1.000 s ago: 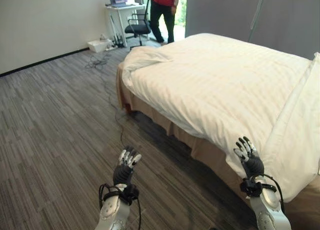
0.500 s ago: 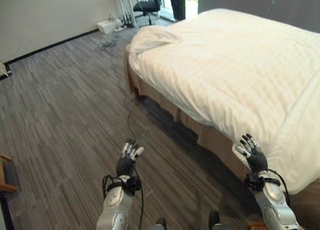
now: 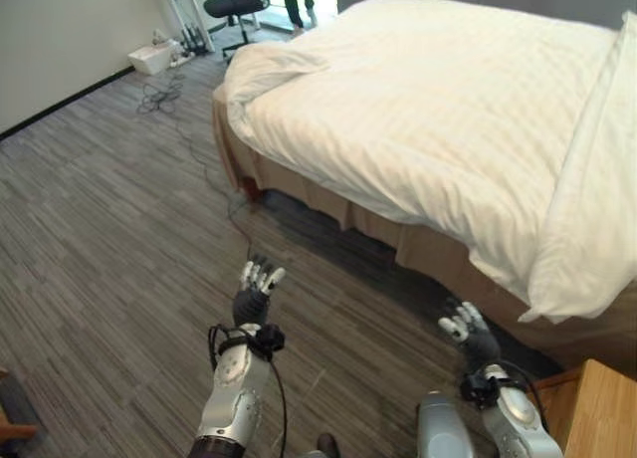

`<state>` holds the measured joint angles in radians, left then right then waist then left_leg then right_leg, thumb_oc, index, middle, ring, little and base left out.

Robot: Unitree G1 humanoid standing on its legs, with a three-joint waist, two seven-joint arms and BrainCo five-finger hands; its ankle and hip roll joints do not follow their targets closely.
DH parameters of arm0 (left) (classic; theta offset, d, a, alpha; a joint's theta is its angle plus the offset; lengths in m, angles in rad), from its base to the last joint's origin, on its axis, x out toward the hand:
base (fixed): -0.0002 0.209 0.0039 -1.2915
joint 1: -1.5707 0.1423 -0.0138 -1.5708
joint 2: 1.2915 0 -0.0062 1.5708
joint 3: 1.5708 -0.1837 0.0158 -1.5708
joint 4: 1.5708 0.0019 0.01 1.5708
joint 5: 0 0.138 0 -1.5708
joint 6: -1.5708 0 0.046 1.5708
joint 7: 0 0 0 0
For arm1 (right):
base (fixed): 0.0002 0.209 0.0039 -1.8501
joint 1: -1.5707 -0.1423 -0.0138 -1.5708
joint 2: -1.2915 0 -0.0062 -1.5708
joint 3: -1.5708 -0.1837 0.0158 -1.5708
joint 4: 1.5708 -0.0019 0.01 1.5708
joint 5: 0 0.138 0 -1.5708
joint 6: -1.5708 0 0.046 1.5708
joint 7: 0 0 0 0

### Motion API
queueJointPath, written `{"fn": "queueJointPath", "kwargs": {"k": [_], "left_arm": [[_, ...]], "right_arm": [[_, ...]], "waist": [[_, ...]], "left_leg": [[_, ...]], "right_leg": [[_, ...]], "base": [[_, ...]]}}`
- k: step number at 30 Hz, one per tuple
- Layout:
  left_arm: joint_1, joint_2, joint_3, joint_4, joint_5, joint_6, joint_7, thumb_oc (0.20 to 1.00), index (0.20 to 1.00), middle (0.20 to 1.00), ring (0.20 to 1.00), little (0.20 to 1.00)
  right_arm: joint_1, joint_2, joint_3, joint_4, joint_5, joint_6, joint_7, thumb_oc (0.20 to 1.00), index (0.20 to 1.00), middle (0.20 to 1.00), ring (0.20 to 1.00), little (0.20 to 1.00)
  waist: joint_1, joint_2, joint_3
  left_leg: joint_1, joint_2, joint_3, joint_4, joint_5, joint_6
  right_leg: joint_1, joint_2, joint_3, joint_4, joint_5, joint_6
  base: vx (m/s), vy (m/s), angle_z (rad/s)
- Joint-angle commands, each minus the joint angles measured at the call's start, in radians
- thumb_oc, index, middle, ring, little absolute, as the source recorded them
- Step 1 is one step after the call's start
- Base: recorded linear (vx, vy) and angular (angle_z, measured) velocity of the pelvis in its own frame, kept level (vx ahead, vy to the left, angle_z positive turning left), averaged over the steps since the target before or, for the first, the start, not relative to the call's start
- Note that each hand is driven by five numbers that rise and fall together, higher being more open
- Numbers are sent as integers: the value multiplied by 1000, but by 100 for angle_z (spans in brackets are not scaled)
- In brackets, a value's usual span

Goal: Making the bed.

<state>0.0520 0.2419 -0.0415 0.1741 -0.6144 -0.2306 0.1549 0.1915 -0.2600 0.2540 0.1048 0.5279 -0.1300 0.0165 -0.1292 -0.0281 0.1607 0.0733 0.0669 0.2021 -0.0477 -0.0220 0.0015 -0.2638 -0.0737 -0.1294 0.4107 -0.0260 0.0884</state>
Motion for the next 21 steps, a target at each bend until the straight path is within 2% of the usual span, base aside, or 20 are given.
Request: {"fn": "queueJointPath", "kwargs": {"k": [1,3,8,11,12,13,14,15,16,17,20,21], "left_arm": [[-33,46,-6,-91,117,-42,10,1000,1000,1000,1000,1000],[-29,47,-3,-79,83,-60,2,1000,1000,1000,1000,1000],[1,43,-4,-64,78,-47,-8,1000,1000,1000,1000,1000],[36,43,6,-77,63,-34,-26,1000,1000,1000,1000,1000],[36,42,3,-78,52,-34,-33,1000,1000,1000,1000,1000],[34,40,-3,-77,35,-35,-44,1000,1000,1000,1000,1000],[33,40,-3,-76,34,-35,-45,1000,1000,1000,1000,1000],[20,42,-22,-79,21,-34,-59,1000,1000,1000,1000,1000],[18,47,-26,-83,25,-33,-61,1000,1000,1000,1000,1000],[14,50,-33,-82,26,-34,-58,1000,1000,1000,1000,1000],[1,40,-39,-72,-12,-35,-63,1000,1000,1000,1000,1000],[-8,43,-42,-73,-20,-39,-59,1000,1000,1000,1000,1000]], "right_arm": [[-73,-42,-22,-20,0,-39,15,1000,1000,1000,1000,1000],[-89,-64,2,-42,19,-42,24,1000,1000,1000,1000,1000],[-96,-82,-2,-31,6,-32,32,1000,1000,1000,1000,1000],[-108,-83,-11,-35,3,-29,33,1000,1000,1000,1000,1000],[-113,-92,-14,-37,-14,-30,32,1000,1000,1000,1000,1000],[-122,-104,-19,-40,-18,-35,30,1000,1000,1000,1000,1000],[-123,-104,-20,-39,-18,-35,30,1000,1000,1000,1000,1000],[-126,-112,-29,-33,-10,-40,29,1000,1000,1000,1000,1000],[-128,-119,-31,-31,-14,-40,28,1000,1000,1000,1000,1000],[-128,-124,-35,-27,-26,-39,21,1000,1000,1000,1000,1000],[-123,-133,-50,-35,-52,-39,5,1000,1000,1000,1000,1000],[-119,-132,-58,-43,-44,-47,1,1000,1000,1000,1000,1000]], "waist": [[14,-5,-44],[30,-10,-54],[48,-9,-71],[59,-12,-68],[63,-16,-63],[66,-28,-48],[64,-26,-48],[76,-31,-8],[85,-37,8],[96,-34,17],[103,-28,2],[110,-15,-8]], "left_leg": [[-10,-45,-56,1,0,-11],[-19,-48,-55,7,2,-14],[2,-54,-44,-13,-1,-6],[-7,-49,-41,22,-16,-7],[-15,-46,-42,61,-29,-9],[-61,-37,-38,185,-33,-24],[-71,-34,-41,202,-41,-25],[-186,-14,-53,403,27,-73],[-236,-17,-69,519,57,-95],[-266,-11,-82,528,76,-100],[-292,40,-30,327,52,-72],[-302,52,-39,211,102,-76]], "right_leg": [[150,41,58,-310,32,1],[173,54,82,-359,39,-6],[215,54,48,-400,50,0],[222,49,30,-387,35,-4],[225,45,24,-381,28,-8],[233,35,16,-376,17,-17],[231,36,13,-375,17,-18],[251,23,-12,-372,7,-35],[263,18,-22,-372,-1,-47],[277,14,-31,-375,-13,-48],[332,-14,-42,-407,-39,-25],[357,-9,-35,-422,-50,-18]], "base": [[54,-28,45],[65,-9,23],[109,-15,-23],[64,-25,3],[49,-55,5],[18,-53,9],[-48,-77,22],[-38,-69,27],[-1,-60,36],[108,6,48],[299,120,33],[405,171,23]]}}
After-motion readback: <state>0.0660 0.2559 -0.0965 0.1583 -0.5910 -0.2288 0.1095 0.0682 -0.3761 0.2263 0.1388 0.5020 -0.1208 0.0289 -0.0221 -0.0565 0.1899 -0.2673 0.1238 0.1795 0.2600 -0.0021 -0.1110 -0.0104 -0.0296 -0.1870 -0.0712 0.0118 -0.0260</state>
